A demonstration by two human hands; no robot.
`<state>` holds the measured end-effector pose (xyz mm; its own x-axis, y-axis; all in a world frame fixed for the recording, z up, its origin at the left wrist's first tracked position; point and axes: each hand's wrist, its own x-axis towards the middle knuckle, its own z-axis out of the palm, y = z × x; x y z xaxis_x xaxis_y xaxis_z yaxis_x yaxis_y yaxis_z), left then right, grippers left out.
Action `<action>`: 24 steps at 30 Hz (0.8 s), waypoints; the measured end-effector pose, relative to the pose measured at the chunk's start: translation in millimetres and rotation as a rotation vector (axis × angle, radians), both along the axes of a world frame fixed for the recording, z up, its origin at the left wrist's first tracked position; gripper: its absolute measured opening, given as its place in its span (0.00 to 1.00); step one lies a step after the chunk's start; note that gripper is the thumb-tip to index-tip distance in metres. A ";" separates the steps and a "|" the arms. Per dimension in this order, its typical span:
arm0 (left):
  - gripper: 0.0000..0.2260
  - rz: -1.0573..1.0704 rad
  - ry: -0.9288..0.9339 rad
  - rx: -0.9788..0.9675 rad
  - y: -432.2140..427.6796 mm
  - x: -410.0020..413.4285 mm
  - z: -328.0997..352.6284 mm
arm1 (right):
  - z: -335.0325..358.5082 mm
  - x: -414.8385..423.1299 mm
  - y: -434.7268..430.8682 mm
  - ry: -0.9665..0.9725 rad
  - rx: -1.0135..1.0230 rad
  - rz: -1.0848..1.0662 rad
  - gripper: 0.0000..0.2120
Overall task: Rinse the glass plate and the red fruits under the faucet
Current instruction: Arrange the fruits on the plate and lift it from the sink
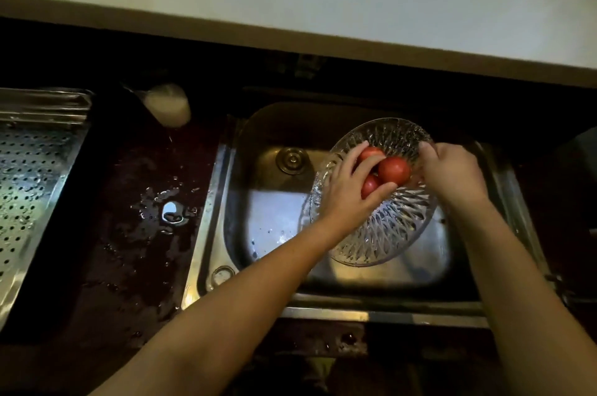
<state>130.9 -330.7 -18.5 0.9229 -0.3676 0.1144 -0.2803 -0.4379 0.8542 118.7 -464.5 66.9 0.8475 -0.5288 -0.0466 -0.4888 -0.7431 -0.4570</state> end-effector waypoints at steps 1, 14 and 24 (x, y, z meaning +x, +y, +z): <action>0.23 0.004 -0.004 -0.014 1.8 -0.5 4.4 | 5.8 -1.0 2.4 -0.007 -0.024 0.004 0.18; 0.23 -0.030 -0.136 -0.030 54.5 -8.9 56.6 | 55.0 -19.5 53.2 -0.108 -0.009 -0.047 0.17; 0.26 0.052 -0.355 0.517 187.7 9.1 131.1 | 53.9 1.5 148.1 -0.245 0.673 0.085 0.17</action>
